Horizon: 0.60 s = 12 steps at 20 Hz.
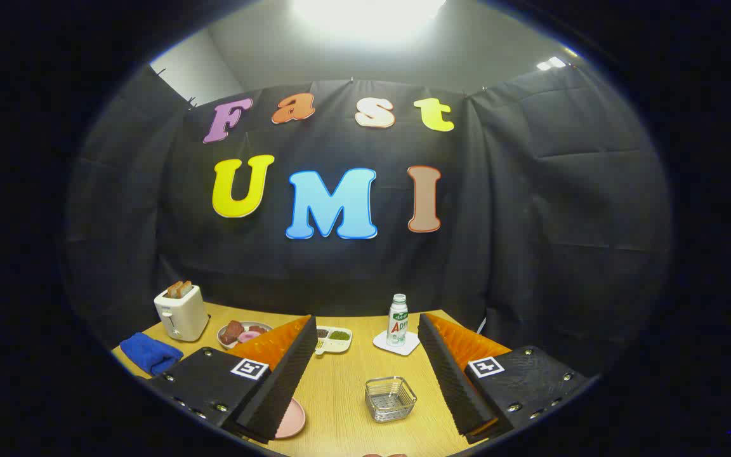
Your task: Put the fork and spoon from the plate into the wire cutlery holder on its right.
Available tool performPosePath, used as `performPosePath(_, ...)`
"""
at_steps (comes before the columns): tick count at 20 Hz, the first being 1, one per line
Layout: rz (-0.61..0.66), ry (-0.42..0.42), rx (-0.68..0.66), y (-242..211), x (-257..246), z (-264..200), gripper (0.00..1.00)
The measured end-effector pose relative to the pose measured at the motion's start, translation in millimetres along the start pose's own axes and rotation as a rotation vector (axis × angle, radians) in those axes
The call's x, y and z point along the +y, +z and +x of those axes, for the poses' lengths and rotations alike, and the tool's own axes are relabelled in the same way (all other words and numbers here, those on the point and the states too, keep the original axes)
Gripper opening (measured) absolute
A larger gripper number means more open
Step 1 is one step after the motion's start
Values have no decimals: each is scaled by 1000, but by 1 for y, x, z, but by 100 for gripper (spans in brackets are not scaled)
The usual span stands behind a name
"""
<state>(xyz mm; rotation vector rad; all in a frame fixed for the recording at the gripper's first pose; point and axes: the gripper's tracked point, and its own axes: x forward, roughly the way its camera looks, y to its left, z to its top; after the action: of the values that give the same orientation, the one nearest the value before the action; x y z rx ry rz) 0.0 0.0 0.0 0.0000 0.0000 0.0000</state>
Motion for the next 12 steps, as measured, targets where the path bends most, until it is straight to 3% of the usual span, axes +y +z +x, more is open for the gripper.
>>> performPosePath(12, 0, 38, 3, 10, 38, 9, 98)
